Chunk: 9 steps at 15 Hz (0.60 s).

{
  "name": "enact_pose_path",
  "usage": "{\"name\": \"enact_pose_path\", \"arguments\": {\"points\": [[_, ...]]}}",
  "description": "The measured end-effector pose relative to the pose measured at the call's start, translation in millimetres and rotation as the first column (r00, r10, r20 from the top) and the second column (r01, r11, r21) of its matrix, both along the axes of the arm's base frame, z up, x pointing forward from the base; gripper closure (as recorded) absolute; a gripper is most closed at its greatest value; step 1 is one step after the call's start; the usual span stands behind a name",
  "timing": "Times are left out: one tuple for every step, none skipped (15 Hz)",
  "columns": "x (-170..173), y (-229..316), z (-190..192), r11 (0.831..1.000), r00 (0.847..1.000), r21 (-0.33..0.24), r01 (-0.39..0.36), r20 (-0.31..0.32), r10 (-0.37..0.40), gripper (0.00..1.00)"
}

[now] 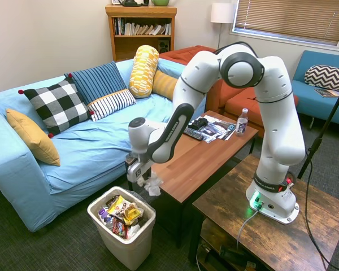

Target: Throw the tissue in the trash bin

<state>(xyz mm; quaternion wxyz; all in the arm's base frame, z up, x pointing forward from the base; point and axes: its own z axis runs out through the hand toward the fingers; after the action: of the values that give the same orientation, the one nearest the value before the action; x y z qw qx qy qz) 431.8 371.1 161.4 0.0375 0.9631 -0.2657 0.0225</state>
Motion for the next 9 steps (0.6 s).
{"name": "enact_pose_path", "arguments": {"points": [[-1,25,-14,1.0,1.0,-0.008,-0.02,-0.001,0.02,1.0],[1,46,-25,0.999,0.999,-0.015,-0.044,0.008,0.044,1.0],[7,63,-36,0.998,0.998,-0.027,-0.062,0.025,0.062,0.0],[15,72,-46,0.997,0.997,-0.042,-0.069,0.034,0.07,0.0],[25,76,-55,0.996,0.997,-0.052,-0.066,0.044,0.068,0.0],[34,76,-62,0.996,0.997,-0.06,-0.059,0.054,0.062,0.0],[41,75,-67,0.997,0.997,-0.064,-0.052,0.06,0.056,0.0],[45,74,-69,0.997,0.996,-0.065,-0.048,0.065,0.053,0.0],[47,74,-70,0.997,0.996,-0.065,-0.048,0.068,0.052,0.0]]}}
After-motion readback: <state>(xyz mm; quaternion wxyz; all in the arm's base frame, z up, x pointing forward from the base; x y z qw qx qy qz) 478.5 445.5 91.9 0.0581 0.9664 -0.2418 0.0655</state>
